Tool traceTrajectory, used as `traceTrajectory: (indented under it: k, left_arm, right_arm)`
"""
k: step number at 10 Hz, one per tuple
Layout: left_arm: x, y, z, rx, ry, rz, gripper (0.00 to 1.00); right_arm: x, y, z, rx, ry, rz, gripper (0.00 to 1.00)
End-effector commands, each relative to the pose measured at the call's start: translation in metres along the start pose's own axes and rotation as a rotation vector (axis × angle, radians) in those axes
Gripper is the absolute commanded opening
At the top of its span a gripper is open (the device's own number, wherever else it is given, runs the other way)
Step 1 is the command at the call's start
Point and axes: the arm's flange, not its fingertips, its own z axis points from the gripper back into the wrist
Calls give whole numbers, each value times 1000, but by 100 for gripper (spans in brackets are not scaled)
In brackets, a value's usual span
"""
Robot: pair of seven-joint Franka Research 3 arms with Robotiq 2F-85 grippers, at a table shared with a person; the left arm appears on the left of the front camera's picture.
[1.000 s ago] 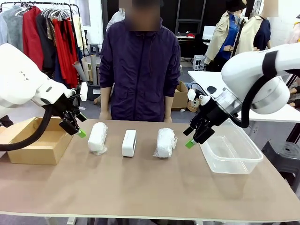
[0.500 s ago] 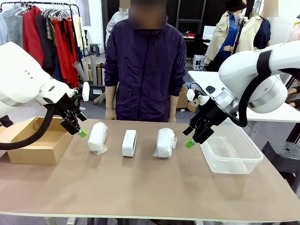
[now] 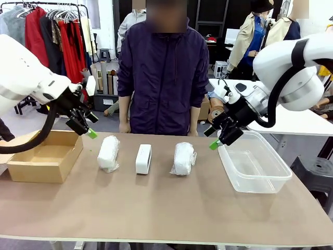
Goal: Separate and place wrapped and unwrapped clocks.
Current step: Pick up the Digital clock indicated by the person.
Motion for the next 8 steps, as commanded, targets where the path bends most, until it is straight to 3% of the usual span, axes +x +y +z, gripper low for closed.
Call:
traceTrajectory:
  k: [1, 5, 8]
  left_arm:
    - [-6, 16, 2, -19, -69, -30, 100]
    - [-29, 51, 25, -26, -240, -48, 100]
    - [-41, 72, 44, -91, -270, -9, 100]
  right_arm:
    - [2, -11, 7, 8, -78, 21, 100]
    - [13, -41, 44, -27, -169, 58, 100]
    - [14, -61, 65, -55, -170, 66, 100]
